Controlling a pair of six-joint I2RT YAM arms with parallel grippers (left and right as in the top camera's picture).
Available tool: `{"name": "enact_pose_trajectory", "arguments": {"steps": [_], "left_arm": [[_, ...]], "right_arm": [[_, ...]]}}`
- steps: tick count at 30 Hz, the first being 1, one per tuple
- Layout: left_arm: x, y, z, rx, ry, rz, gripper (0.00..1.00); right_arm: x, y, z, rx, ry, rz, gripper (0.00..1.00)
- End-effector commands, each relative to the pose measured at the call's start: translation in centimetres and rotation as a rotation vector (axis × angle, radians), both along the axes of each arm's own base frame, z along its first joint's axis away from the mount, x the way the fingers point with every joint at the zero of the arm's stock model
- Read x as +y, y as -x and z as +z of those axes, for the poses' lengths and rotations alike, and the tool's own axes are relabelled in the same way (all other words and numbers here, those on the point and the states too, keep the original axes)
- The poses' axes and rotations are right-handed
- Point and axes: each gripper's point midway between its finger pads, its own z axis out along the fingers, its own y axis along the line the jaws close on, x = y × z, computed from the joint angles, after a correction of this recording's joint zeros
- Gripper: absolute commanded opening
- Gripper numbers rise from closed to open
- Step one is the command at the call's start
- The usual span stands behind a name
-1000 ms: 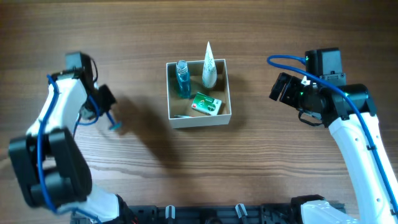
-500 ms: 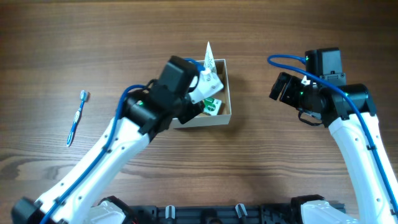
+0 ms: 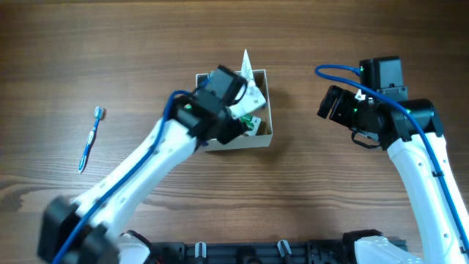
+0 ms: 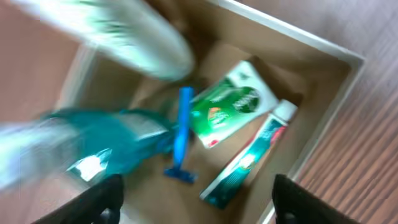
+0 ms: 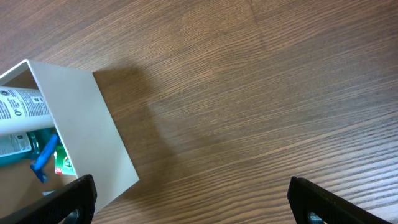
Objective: Pack container
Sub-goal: 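Drop the razor into the box and withdraw left gripper, then grasp the blue toothbrush by its handle with the left gripper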
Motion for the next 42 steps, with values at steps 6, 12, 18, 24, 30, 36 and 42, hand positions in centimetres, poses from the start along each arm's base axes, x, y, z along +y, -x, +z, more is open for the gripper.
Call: {"name": "enact_pose_trajectory", "arguments": {"steps": [6,12,18,24,30,36,42], "left_arm": [[22.4,-3.1,6.5,-0.131,0.18,0.969,0.99],[32.2,-3.4,-1.3,0.049,0.215,1.278,0.99],[36.8,-1.4,-10.4,0.292,0.125,1.411,0.98],[36.6,-0.9,-14.0,0.416,0.154,1.303,0.94],[37.0,-1.6,-14.3,0.387,0.158,1.305,0.94],[36.9,-1.1,-16.2,0.437,0.144,1.308,0.95],[36.8,-0.7,-16.8,0.461,0.133,1.31,0.76]], "right_arm": [[0.1,0.0,-0.5,0.017,-0.007,0.006,1.0],[0.1,0.0,-0.5,0.018,-0.003,0.015,1.0],[0.1,0.1,-0.5,0.018,0.001,0.023,1.0],[0.1,0.1,-0.5,0.018,0.004,0.03,1.0],[0.1,0.1,-0.5,0.017,0.01,0.044,1.0],[0.1,0.1,-0.5,0.02,0.01,0.044,1.0],[0.1,0.2,-0.6,0.023,0.011,0.044,1.0]]}}
